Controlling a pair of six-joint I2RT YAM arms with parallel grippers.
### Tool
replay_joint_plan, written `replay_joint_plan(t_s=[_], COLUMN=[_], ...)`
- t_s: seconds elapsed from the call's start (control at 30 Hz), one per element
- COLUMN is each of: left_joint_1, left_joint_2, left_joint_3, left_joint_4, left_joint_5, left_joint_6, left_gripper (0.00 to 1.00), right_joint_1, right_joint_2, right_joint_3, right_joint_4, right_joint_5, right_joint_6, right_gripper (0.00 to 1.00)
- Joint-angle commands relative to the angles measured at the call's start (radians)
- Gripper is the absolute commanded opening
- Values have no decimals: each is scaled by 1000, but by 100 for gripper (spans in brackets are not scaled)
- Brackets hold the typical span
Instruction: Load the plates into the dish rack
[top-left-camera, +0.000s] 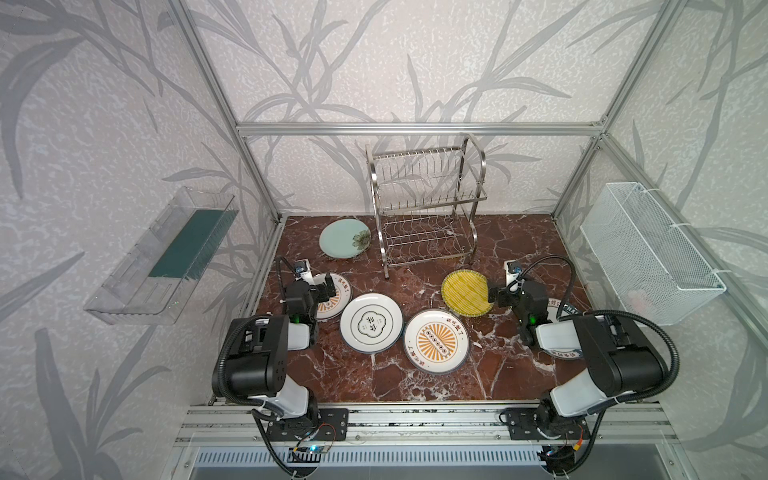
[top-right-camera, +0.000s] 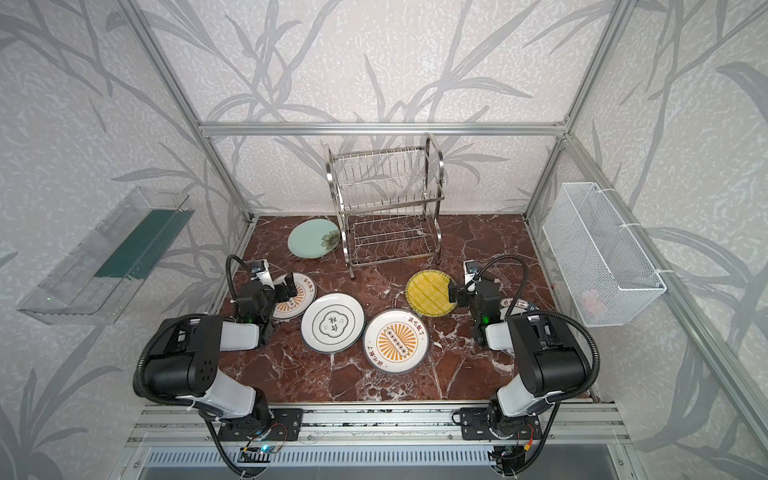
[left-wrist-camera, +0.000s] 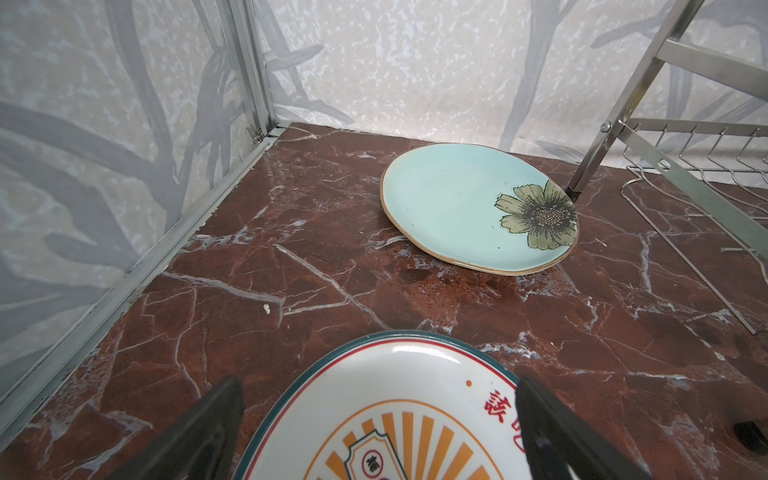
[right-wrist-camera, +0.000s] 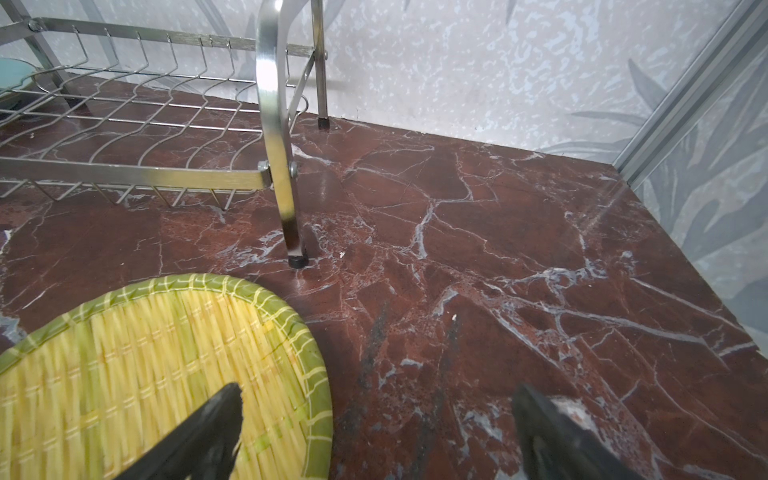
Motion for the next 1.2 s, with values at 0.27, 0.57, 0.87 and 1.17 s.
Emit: replay_joint_plan(t_s=[0.27, 0.57, 0.87, 1.17], left_joint_1=[-3, -3, -2, -3], left_joint_2=[7, 7, 7, 1], left_joint_3=[-9, -9, -9, -5], left_joint_4=[20, 20, 19, 10], left_joint_5=[-5, -5, -5, -1], left_joint_6=[5, 5, 5, 8], left_gripper=[99, 99, 99, 99], right_joint_1=[0, -1, -1, 0], right_joint_2=[8, 8, 8, -41], right_joint_3=[1, 1, 1, -28], right_joint_4=[32, 33, 33, 46], right_joint_5=[11, 11, 11, 2], right_joint_6=[-2, -2, -2, -7], right_gripper=[99, 99, 99, 99])
